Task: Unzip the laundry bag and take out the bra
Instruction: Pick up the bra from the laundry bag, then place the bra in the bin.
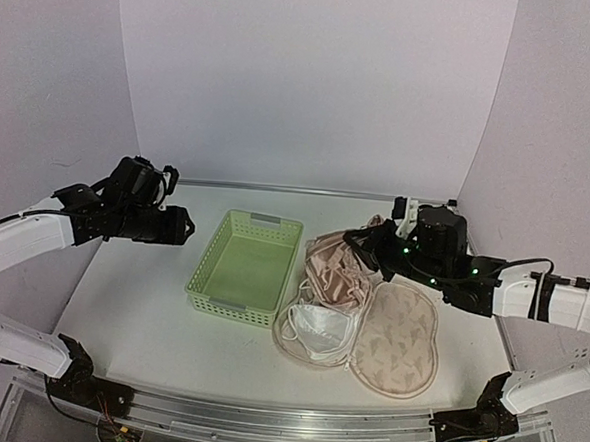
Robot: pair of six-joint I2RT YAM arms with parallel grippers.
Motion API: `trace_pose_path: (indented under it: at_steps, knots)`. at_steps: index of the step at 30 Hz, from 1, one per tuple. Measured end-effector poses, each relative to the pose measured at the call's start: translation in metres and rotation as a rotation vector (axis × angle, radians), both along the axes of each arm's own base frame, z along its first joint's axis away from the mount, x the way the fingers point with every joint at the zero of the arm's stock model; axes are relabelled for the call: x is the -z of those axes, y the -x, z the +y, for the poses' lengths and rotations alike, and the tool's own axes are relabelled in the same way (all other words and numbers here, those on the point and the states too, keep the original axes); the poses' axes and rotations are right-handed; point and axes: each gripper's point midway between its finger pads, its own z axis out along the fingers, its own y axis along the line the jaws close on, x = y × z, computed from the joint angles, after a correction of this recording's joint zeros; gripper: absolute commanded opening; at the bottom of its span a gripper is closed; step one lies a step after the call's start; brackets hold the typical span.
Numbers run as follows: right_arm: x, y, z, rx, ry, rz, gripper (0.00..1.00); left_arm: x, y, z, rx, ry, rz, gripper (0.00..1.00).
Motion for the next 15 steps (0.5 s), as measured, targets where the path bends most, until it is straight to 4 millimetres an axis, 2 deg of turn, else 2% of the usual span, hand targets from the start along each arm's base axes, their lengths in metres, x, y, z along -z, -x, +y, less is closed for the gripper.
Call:
trace_pose_path:
  at_steps: [3, 7, 15]
  knots:
    - [-0.024, -0.006, 0.009, -0.012, -0.026, -0.042, 0.0, -0.008, 0.001, 0.006, -0.022, -0.001, -0.015, 0.5]
    - [-0.043, -0.014, 0.022, -0.031, -0.041, -0.071, 0.0, -0.023, 0.003, 0.012, -0.039, 0.003, -0.045, 0.51]
    - [-0.077, -0.032, 0.07, -0.104, -0.068, -0.12, 0.0, -0.043, 0.01, 0.024, -0.066, 0.006, -0.086, 0.51]
